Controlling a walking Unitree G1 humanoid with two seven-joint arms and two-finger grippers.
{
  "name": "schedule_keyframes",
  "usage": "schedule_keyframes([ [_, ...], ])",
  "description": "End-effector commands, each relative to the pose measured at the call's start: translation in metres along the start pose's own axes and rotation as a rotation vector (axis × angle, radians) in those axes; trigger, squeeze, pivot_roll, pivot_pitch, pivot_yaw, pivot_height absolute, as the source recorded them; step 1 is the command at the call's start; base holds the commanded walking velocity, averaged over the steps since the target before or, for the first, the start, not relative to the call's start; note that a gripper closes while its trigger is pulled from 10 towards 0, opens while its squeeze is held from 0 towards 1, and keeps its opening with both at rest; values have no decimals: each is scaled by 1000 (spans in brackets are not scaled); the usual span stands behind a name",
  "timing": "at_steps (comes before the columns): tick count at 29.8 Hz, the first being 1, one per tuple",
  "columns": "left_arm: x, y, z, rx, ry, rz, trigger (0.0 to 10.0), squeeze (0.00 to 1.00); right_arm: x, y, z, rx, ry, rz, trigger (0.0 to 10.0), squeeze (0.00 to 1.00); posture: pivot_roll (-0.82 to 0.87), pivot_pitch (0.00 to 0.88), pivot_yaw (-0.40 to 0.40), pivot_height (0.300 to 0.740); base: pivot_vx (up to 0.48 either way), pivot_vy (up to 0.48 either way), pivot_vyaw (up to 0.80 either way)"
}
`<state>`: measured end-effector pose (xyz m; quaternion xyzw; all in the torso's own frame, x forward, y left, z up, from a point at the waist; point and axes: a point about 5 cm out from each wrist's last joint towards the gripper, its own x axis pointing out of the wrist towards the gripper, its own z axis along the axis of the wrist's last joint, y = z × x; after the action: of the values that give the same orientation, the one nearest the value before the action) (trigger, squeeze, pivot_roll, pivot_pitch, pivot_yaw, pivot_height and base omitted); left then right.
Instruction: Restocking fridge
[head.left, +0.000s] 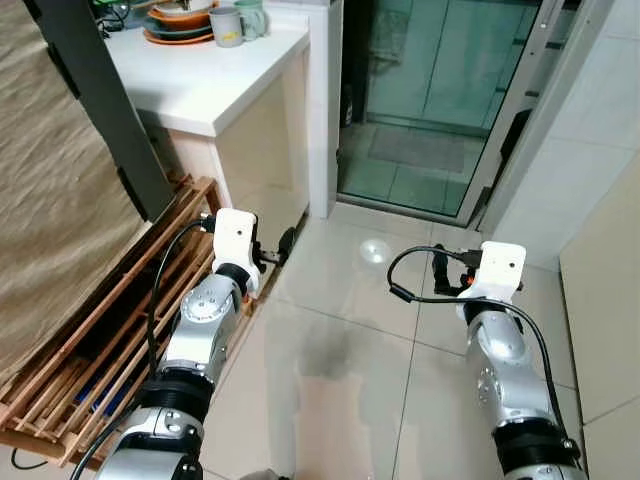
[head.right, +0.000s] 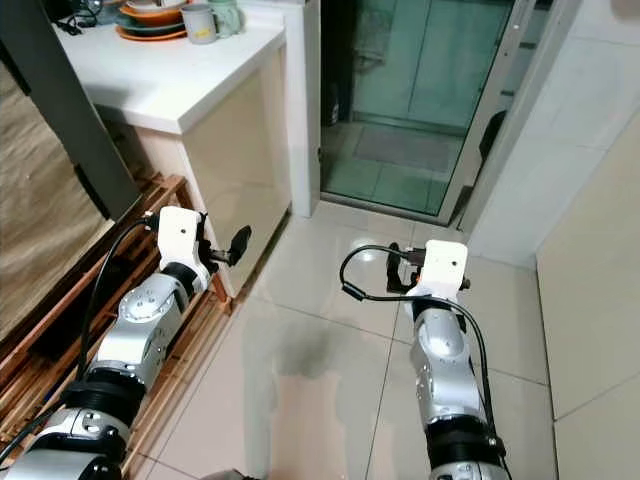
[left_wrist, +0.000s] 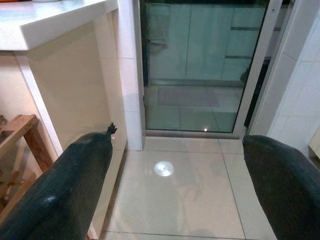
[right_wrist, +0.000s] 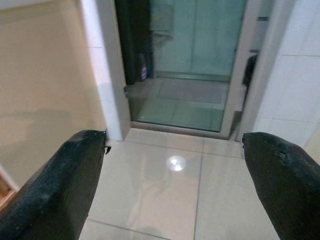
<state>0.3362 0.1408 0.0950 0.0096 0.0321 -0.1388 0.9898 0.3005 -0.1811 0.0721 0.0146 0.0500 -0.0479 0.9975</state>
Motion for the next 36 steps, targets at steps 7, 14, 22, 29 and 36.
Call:
schedule_keyframes([
  [7,5,-6,5,-64,-42,25,10000,0,2,-8,8,-16,-25,29,10000,0,-90,0,17,740,0,0,0],
  [14,6,-1,9,-109,-46,68,10000,0,2,-6,7,-22,-10,64,10000,0,-74,0,22,740,0,0,0],
  [22,6,5,12,-56,-54,61,10000,0,4,-5,10,-4,-20,63,10000,0,-68,0,36,740,0,52,0],
  [29,7,3,12,-99,-49,65,10000,0,2,-5,9,1,-17,60,10000,0,-80,0,45,740,0,463,0],
  [36,5,5,12,-87,-55,69,10000,0,0,-6,6,-6,-6,59,10000,0,-76,0,46,740,0,476,0],
])
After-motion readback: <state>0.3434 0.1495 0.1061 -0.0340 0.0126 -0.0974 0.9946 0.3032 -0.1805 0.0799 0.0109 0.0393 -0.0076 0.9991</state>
